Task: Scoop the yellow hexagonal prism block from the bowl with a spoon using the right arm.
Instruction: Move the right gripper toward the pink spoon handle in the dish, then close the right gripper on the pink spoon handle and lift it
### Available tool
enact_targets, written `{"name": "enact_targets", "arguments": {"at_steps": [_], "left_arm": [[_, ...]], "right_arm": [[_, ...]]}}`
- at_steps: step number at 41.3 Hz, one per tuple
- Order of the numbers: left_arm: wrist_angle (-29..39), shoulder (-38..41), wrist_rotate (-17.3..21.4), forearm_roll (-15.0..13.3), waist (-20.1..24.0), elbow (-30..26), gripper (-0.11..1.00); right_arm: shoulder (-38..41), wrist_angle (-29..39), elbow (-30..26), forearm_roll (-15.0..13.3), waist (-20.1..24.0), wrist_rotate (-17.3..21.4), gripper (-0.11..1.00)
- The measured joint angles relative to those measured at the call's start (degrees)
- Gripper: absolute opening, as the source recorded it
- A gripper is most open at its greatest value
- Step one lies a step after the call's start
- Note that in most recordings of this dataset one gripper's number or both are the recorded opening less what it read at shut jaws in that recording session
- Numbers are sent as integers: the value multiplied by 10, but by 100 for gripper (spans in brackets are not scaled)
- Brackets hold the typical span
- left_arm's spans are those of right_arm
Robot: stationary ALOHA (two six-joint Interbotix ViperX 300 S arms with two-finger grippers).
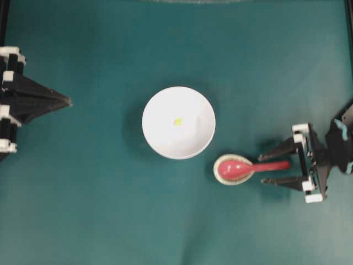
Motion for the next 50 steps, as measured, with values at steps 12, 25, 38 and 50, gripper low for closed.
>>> {"name": "enact_targets", "arguments": {"at_steps": [12, 25, 38, 50], "left_arm": [[0, 0, 0, 0, 0, 0, 2], [0, 1, 0, 0, 0, 0, 2], [4, 0, 0, 0, 0, 0, 2], [12, 1, 0, 0, 0, 0, 2]], "right_arm": [[6, 52, -8, 10, -1, 0, 63], [7, 57, -11, 11, 0, 0, 63], [7, 54, -11, 12, 0, -4, 58], [6, 52, -13, 12, -1, -9, 47]]}}
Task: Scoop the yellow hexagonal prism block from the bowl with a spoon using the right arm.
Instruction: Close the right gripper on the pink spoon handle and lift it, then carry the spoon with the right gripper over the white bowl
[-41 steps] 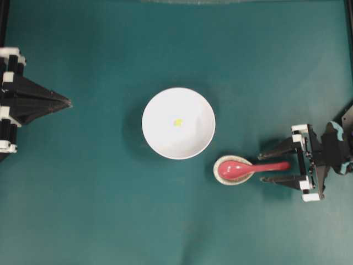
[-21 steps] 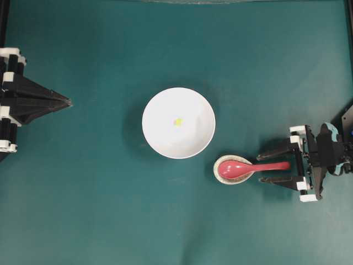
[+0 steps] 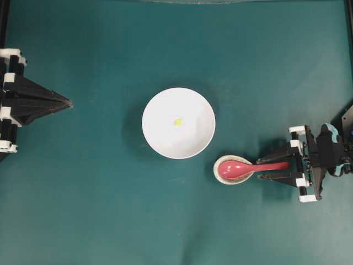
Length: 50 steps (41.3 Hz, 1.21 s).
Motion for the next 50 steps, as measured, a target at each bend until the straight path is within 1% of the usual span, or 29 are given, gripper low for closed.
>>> {"name": "enact_targets", "arguments": {"at_steps": [16, 18, 20, 24, 28, 33, 37, 40, 44, 50], "left_arm": [[3, -1, 0, 0, 0, 0, 2], [4, 0, 0, 0, 0, 0, 2], [4, -1, 0, 0, -1, 0, 2], [3, 0, 0, 0, 0, 0, 2], [4, 0, 0, 0, -1, 0, 2], [4, 0, 0, 0, 0, 0, 2], [4, 2, 0, 0, 0, 0, 2], [4, 3, 0, 0, 0, 0, 2], [4, 3, 1, 0, 0, 0, 2], [4, 3, 1, 0, 0, 0, 2]], "right_arm": [[1, -1, -3, -1, 1, 0, 46], [0, 0, -3, 0, 1, 0, 43], [1, -1, -3, 0, 1, 0, 39], [0, -1, -3, -1, 0, 1, 25], [-14, 0, 2, -1, 1, 0, 24], [-53, 4, 10, 0, 0, -5, 24], [-92, 18, 15, -1, -2, -22, 24], [-128, 44, 14, 0, -11, -46, 24], [-178, 95, 9, 0, -27, -82, 24], [-258, 204, -10, 0, -59, -136, 24]]}}
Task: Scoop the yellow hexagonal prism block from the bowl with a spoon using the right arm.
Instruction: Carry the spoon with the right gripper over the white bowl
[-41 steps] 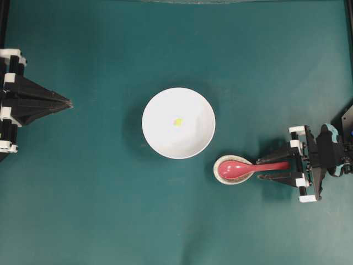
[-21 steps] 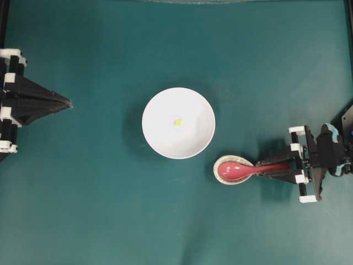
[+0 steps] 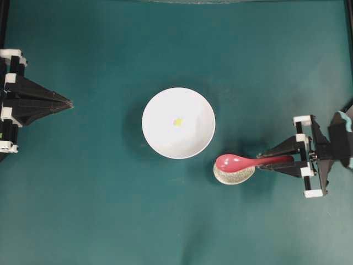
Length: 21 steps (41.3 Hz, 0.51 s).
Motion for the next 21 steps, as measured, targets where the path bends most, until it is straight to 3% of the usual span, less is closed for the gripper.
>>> {"name": "enact_targets", "arguments": {"at_steps": [11, 21], "left_arm": [[0, -3, 0, 0, 0, 0, 2], [1, -4, 0, 0, 0, 0, 2]], "right_arm": [[-145, 221, -49, 0, -74, -96, 24], [-209, 371, -95, -2, -162, -130, 24]]}}
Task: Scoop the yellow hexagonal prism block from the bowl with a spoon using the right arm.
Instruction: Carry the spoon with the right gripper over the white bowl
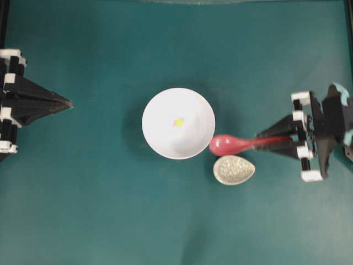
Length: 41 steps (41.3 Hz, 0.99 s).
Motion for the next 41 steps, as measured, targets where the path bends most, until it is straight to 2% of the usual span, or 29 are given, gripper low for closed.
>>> {"name": "enact_targets", "arguments": {"at_steps": [5, 17, 30, 41], "left_arm": [[0, -4, 0, 0, 0, -1, 2], [0, -4, 0, 0, 0, -1, 2], [0, -4, 0, 0, 0, -1, 2], [0, -4, -1, 0, 0, -1, 2]], "right_arm": [[-1, 60, -25, -7, -47, -1, 24], [22, 169, -92, -20, -123, -3, 24], [91, 315, -187, -27, -159, 0, 24], [156, 401, -258, -30, -180, 7, 24]]}}
